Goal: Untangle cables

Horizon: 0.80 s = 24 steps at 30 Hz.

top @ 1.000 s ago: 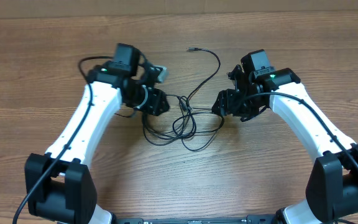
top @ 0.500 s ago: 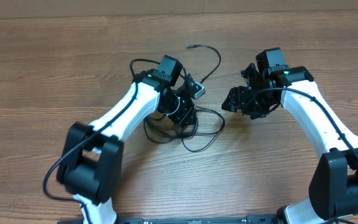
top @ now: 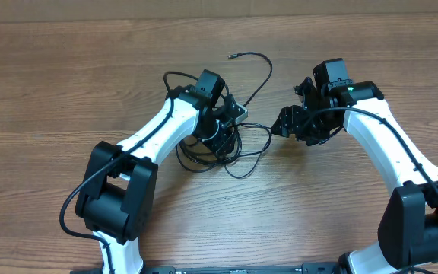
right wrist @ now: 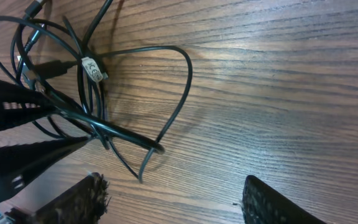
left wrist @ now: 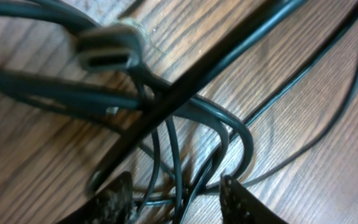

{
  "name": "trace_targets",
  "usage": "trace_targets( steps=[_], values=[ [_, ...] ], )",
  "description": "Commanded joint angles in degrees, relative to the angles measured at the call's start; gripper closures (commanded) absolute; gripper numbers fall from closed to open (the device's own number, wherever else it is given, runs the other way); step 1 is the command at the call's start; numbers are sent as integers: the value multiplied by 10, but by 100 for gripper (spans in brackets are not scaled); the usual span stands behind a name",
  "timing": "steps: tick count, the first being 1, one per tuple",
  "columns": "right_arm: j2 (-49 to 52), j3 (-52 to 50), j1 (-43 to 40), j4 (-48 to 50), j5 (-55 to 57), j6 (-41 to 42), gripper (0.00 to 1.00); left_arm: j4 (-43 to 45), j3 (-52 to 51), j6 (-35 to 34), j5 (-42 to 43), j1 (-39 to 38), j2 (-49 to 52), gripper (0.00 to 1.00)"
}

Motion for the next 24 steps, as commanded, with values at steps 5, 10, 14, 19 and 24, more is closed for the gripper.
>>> trace_targets(
  steps=[5, 10, 14, 19, 24],
  values=[
    [0, 15, 0, 3, -3, -2, 28, 13, 50, 18, -52, 2, -42, 52],
    [0, 15, 0, 3, -3, -3, 27, 62, 15, 24, -100, 3, -14, 53],
    [0, 15, 0, 4, -3, -2, 25, 76, 11, 50, -22, 1, 10, 54],
    [0, 15, 0, 4, -3, -2, 25, 95, 11, 53, -23, 1, 45, 65],
    [0, 15, 0, 10, -3, -2, 25, 84, 29, 14, -35, 6, 35, 96]
  ],
)
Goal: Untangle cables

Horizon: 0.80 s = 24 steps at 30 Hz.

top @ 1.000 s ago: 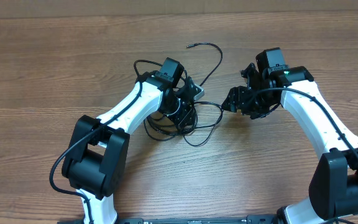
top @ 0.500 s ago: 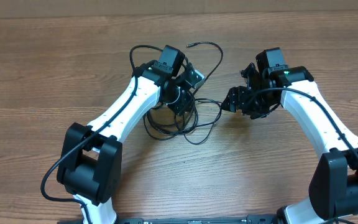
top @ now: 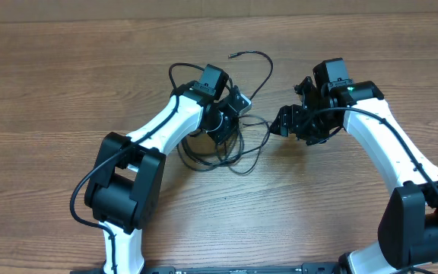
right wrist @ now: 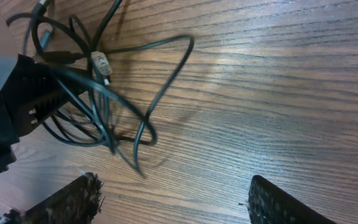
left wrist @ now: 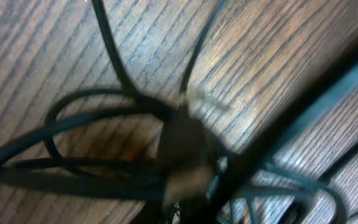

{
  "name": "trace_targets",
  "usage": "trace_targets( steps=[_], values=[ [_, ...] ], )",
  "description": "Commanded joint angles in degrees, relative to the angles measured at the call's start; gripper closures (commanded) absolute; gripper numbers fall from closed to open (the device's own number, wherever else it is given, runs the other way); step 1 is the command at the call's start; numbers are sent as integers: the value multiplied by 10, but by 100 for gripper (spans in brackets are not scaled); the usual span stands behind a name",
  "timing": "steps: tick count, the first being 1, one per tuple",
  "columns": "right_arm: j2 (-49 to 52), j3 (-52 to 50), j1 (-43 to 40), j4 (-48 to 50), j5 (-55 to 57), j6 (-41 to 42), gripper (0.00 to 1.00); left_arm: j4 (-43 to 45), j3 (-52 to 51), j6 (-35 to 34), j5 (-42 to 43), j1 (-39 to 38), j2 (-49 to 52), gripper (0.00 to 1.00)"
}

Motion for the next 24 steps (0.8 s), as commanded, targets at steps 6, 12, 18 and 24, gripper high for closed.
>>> trace_targets(
  steps=[6, 12, 18, 24],
  values=[
    [-3, 18, 0, 3, -25, -1, 28, -152, 151, -105, -17, 20, -90, 96],
    [-39, 48, 1, 1, -97, -4, 30, -209, 221, -147, -16, 20, -166, 96],
    [-126, 79, 2, 1, -170, 2, 34, -199, 221, -175, -42, 21, -221, 96],
    [-203, 80, 18, 16, -151, 72, 33, -190, 221, -247, -63, 21, -228, 96]
  ],
)
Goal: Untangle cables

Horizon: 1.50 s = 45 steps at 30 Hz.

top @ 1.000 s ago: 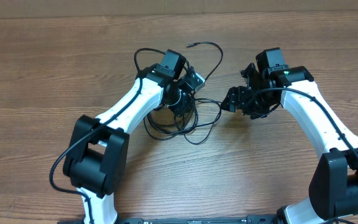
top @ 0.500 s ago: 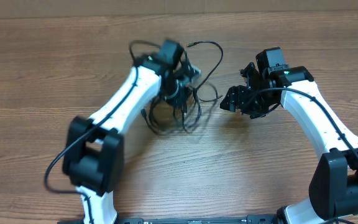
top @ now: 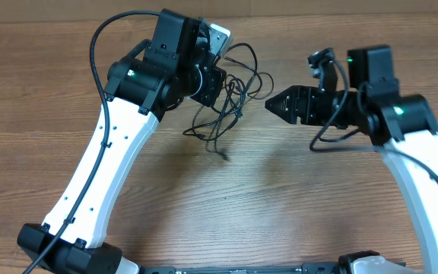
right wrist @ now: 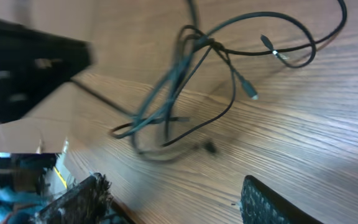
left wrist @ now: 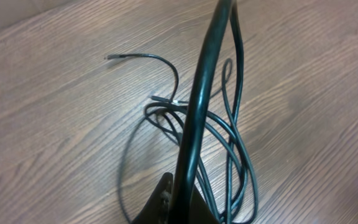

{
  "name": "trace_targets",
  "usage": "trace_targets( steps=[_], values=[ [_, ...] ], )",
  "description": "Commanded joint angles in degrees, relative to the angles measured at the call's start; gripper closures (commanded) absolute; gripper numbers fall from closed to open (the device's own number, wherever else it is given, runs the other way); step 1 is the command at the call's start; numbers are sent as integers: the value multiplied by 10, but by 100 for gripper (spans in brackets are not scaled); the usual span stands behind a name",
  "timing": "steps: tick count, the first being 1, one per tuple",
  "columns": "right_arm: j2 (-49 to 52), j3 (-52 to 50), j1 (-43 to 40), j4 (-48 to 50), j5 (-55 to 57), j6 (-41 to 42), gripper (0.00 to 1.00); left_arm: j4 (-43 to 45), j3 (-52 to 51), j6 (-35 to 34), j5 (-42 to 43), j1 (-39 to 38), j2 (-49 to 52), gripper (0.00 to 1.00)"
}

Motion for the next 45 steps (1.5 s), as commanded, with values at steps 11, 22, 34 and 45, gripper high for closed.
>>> trace_targets(
  steps=[11, 22, 34, 45],
  values=[
    [100, 13, 133, 48, 223, 275, 40, 3, 5, -78, 21, 2, -11, 96],
    [162, 13, 136, 175, 220, 291, 43, -2, 5, -80, 22, 2, -11, 96],
    [221, 13, 138, 163, 191, 291, 47, 6, 5, -80, 21, 2, -11, 96],
    [222, 13, 112, -57, 385, 258, 88, -18, 103, -80, -30, 88, -17, 96]
  ],
)
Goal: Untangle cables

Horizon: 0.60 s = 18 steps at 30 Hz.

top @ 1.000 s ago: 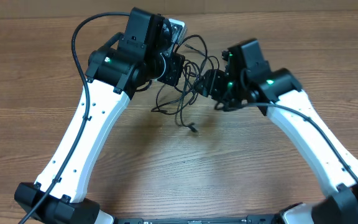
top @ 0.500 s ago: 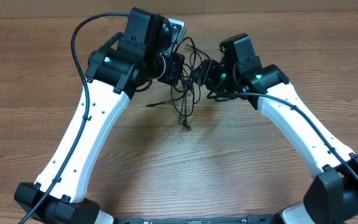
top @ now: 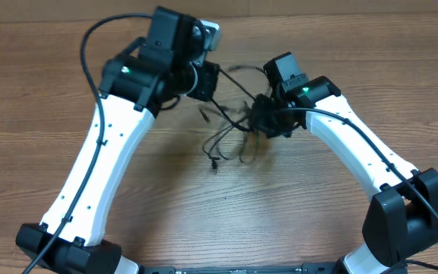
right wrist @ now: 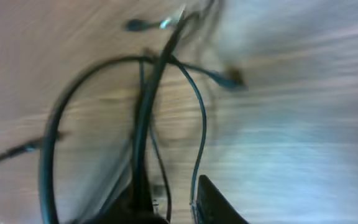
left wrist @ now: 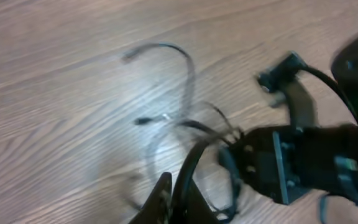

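Note:
A tangle of thin black cables (top: pixel 229 135) hangs above the wooden table between my two arms. My left gripper (top: pixel 206 82) is raised and shut on a thick black cable (left wrist: pixel 191 163); its fingertips (left wrist: pixel 180 202) pinch that strand in the left wrist view. My right gripper (top: pixel 258 125) sits inside the tangle, and it also shows as a black block (left wrist: pixel 291 168) in the left wrist view. The right wrist view is blurred: a thick strand (right wrist: pixel 148 106) and thinner ones run down between the narrowed fingers (right wrist: pixel 178 208), with a gap still visible.
A loose cable end (left wrist: pixel 166 51) curls on the wood beyond the tangle. A plug tip (top: pixel 214 164) dangles near the table (top: pixel 318 228). The two arms' own black wires run along their white links.
My right gripper has moved left from beside the tangle into it, and its fingers are much closer together. My left gripper still holds the thick cable aloft in about the same spot.
The left gripper was open and low in the cable pile, the right open beside it. Then the left was pressed into the pile. Later it was raised and shut on a thick cable, the tangle hanging. Now the right gripper sits in the hanging strands.

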{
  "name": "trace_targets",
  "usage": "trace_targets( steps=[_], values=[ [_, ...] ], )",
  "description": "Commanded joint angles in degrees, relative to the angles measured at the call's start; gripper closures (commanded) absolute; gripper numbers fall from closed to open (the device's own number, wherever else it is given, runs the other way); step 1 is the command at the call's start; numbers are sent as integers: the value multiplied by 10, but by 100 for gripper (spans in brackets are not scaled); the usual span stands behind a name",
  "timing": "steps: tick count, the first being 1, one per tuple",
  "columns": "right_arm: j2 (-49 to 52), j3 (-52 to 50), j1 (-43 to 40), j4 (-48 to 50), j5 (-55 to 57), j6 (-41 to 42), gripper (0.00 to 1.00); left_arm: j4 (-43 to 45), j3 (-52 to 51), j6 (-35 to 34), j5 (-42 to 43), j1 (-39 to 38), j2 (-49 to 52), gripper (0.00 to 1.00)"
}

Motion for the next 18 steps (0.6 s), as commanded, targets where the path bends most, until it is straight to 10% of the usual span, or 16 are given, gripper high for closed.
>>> trace_targets(
  steps=[1, 10, 18],
  values=[
    [2, -1, -28, -66, 145, -11, 90, -3, 97, -6, -26, 77, -21, 96],
    [1, -1, -69, -111, 151, -46, 96, -57, 157, -6, -22, 194, -22, 96],
    [-45, 23, -61, -66, -91, -214, 96, -128, 156, 93, 78, 196, -14, 96]
  ],
)
